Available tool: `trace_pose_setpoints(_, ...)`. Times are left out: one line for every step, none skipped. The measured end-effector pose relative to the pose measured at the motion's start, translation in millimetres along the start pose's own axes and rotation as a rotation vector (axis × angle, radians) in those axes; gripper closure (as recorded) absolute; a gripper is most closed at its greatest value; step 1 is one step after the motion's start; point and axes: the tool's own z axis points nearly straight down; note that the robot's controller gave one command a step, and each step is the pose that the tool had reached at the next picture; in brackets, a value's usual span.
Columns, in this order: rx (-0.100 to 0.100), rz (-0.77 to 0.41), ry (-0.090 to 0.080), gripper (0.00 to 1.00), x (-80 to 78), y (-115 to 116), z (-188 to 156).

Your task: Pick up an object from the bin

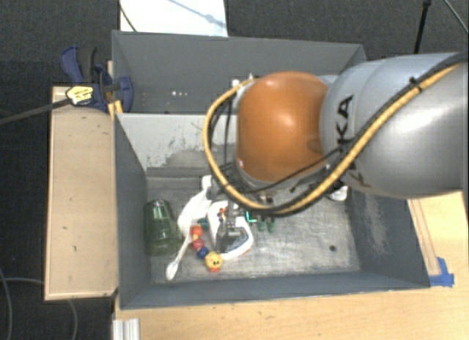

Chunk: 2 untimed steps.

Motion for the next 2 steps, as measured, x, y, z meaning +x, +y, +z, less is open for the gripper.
trace_pose_setpoints(-0.002, 0.005, -0.008, 0.00, -1.9, -1.0, -4.0)
trace_pose_setpoints(-0.004, -0.124, -0.017, 0.00, -36.4, -8.0, 18.1)
